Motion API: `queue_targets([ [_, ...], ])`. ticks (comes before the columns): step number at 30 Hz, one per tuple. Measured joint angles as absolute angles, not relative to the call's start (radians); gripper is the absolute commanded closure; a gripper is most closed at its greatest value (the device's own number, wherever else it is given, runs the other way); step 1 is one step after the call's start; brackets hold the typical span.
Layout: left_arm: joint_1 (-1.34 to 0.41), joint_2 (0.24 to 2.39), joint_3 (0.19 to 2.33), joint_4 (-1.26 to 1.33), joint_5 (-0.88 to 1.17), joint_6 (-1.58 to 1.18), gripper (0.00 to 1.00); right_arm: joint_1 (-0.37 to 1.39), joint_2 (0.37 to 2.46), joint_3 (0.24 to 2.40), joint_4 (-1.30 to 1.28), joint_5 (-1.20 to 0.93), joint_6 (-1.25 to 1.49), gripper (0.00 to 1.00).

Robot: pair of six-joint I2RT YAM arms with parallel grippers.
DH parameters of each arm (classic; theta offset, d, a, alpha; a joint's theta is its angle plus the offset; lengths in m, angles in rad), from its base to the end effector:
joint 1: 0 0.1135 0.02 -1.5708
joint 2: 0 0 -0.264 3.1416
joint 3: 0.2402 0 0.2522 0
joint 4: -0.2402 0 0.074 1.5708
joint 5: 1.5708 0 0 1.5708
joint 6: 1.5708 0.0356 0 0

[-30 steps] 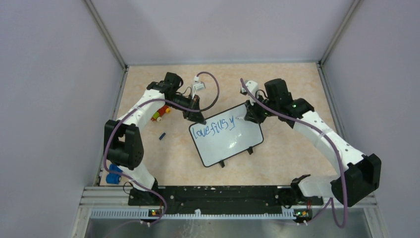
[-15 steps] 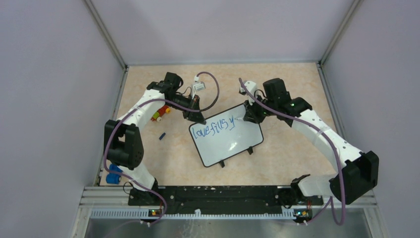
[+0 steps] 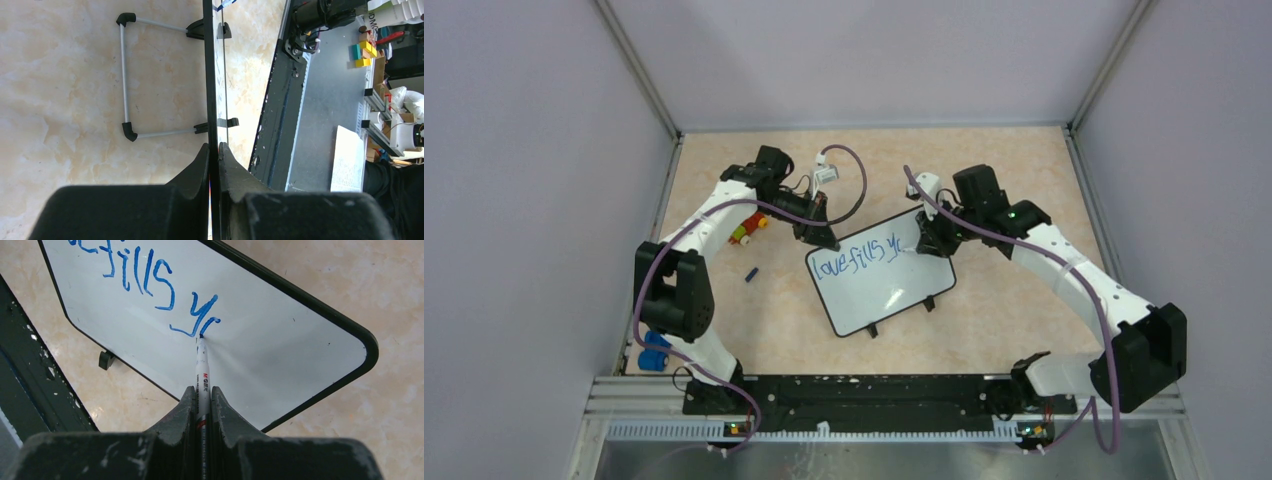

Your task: Write a sentence on the whiteboard

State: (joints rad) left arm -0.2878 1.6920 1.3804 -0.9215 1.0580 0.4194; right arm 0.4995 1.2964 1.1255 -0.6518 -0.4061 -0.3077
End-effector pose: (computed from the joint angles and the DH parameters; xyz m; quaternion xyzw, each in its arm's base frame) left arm 0.3112 -0.1245 0.2713 0.3743 0.7690 -0.4869 0.1775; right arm 0.2326 0.1429 0.3069 -0.4258 0.8095 0.2211 0.3383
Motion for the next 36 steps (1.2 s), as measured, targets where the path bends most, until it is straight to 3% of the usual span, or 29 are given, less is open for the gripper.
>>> queue_targets([
  [36,-0.288,1.692,1.380,-0.921,1.058,0.419,1.00,0.477,1.305,1.193,-0.673,-0.369,-0.336,1.00],
])
